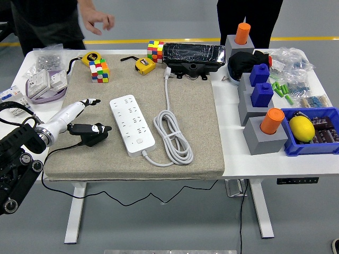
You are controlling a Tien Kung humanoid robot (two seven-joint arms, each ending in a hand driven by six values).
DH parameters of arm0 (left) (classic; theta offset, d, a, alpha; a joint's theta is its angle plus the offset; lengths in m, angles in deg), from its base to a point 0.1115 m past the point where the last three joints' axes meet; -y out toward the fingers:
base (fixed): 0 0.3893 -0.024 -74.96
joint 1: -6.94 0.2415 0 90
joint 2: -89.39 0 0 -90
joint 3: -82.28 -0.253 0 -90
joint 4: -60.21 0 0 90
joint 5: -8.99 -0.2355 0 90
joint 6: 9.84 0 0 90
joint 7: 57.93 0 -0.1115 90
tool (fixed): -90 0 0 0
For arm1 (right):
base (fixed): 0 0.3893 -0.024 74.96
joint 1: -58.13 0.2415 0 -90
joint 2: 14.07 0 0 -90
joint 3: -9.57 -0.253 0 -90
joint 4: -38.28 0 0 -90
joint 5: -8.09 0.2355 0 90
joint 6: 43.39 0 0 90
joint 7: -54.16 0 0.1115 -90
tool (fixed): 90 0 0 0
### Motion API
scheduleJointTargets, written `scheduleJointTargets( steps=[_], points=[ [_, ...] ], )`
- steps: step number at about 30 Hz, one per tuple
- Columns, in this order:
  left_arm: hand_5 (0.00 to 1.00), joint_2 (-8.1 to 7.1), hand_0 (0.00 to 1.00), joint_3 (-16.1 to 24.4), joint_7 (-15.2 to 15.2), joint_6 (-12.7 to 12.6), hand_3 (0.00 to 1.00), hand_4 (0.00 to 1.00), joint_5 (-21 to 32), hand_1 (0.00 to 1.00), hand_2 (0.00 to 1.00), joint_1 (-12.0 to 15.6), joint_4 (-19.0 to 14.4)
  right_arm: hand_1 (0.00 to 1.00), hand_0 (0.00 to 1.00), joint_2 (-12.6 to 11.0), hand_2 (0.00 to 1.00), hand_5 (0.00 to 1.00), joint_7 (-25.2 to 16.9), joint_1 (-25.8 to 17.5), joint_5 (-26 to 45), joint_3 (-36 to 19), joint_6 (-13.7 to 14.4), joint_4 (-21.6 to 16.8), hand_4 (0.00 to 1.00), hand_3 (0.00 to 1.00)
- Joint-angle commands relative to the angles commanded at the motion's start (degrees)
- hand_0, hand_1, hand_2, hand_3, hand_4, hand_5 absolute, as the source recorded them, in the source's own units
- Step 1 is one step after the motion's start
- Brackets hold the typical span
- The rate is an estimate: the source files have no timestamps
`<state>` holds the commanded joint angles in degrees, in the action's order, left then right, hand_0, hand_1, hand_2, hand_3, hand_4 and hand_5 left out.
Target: Pick up the plug,place it near the board,insert it into the board,press the button
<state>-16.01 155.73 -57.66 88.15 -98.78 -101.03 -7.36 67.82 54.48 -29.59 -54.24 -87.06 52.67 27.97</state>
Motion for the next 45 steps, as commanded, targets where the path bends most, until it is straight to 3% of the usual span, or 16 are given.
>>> scheduleJointTargets(
  steps=[4,8,10,14,15,17,27,32,44,45],
  points=[
    [0.998,2.04,0.998,2.53,4.39,-4.14,0.98,0.998,9.62,0.998,0.997,1.63,-2.95,0.787,0.818,0.25,0.771,0.998,0.03,-0.05,-0.42,-0.33,0.01,0.0,0.998,0.789],
    [0.998,3.83,0.998,4.5,7.86,-5.06,0.98,0.998,18.93,0.998,0.997,2.84,-3.64,0.787,0.818,0.67,0.771,0.998,-0.05,-0.05,-1.1,-1.03,0.02,0.0,0.998,0.789],
    [0.998,5.25,0.972,6.28,9.69,-5.01,0.931,0.998,24.15,0.997,0.96,3.91,-3.73,0.787,0.816,1.05,0.771,0.998,-0.1,-0.08,-1.94,-1.96,0.06,0.0,0.998,0.789],
    [0.998,6.86,0.972,9.12,10.04,-4.65,0.931,0.998,33.83,0.997,0.96,5.66,-3.84,0.787,0.816,1.72,0.771,0.998,-0.25,-0.26,-3.13,-3.27,0.03,0.0,0.998,0.789],
    [0.998,7.21,0.865,9.89,9.81,-4.59,0.855,0.998,35.96,0.89,0.86,6.27,-3.94,0.785,0.817,1.99,0.77,0.998,-0.24,-0.27,-3.75,-4.08,0.09,0.0,0.998,0.789],
    [0.998,7.78,0.865,11.12,9.3,-4.56,0.855,0.998,38.99,0.89,0.86,7.33,-4.09,0.785,0.817,2.54,0.77,0.998,-0.27,-0.3,-5.07,-5.91,0.13,0.0,0.998,0.789],
    [0.998,9.6,0.785,15.28,8.47,-6.04,0.8,0.998,32.72,0.816,0.781,10.81,-4.8,0.785,0.816,3.52,0.77,0.998,-0.02,-0.87,-4.4,-3.74,-0.08,0.0,0.998,0.79],
    [0.998,11.51,0.785,18.32,8.59,-7.33,0.8,0.998,29.45,0.816,0.781,12.48,-6.5,0.785,0.816,3.98,0.77,0.998,0.34,-1.09,-5.11,-4.02,-0.05,0.0,0.998,0.79],
    [0.998,13.4,0.756,20.22,7.99,-8.91,0.773,0.998,26.09,0.771,0.744,13.01,-8.05,0.785,0.816,4.74,0.769,0.998,0.14,-0.56,-5.57,-3.82,-0.07,0.0,0.998,0.789],
    [0.938,13.37,0.742,20.18,7.92,-9.02,0.759,0.998,25.9,0.746,0.719,13.01,-8.12,0.784,0.817,4.76,0.769,0.998,0.12,-0.42,-5.71,-3.87,-0.06,0.0,0.998,0.789]
  ],
)
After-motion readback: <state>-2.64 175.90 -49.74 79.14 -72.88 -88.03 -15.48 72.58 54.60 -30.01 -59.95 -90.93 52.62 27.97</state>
